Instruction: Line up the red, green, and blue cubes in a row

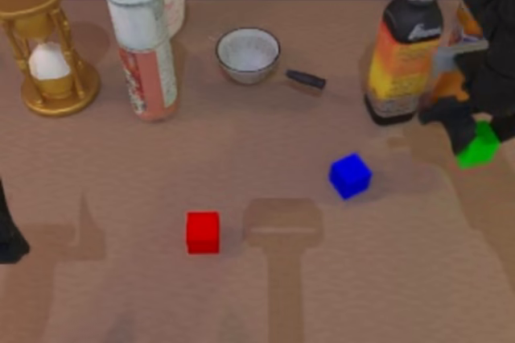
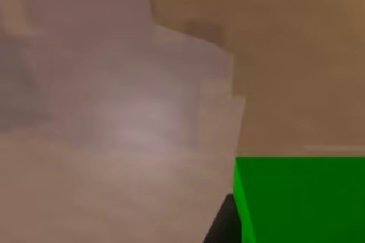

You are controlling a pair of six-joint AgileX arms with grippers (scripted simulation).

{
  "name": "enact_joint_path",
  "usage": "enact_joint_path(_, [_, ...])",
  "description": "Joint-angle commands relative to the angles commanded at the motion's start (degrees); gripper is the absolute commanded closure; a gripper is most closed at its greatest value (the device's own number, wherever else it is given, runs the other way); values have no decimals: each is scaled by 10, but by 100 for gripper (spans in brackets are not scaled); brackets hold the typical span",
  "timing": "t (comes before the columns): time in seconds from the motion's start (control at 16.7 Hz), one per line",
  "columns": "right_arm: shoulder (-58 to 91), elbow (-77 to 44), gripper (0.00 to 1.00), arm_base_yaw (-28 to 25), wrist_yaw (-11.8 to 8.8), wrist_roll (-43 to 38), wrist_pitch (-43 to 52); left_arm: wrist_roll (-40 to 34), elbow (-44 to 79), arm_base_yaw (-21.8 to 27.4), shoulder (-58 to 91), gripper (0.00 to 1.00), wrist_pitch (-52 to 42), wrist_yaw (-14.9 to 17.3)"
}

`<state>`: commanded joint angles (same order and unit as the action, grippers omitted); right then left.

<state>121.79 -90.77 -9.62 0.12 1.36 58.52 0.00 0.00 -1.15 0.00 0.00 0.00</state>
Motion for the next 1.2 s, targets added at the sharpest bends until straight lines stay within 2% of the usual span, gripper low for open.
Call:
enact_joint_path(0.36, [-4,-5,100,1,0,-2,8,0,0,0,0,0,0,0])
enact_joint_path(0.48, [1,-14,100,-17,0,-21,13,0,0,0,0,0,0,0])
enact_joint_path(0.66, [15,-40,100,-77,1,-95,29,0,0,0,0,0,0,0])
enact_joint_path(1.02, [41,-96,100,-248,3,-344,71,0,0,0,0,0,0,0])
enact_joint_path(1.2, [43,-117,100,-319,5,-432,83,0,0,0,0,0,0,0])
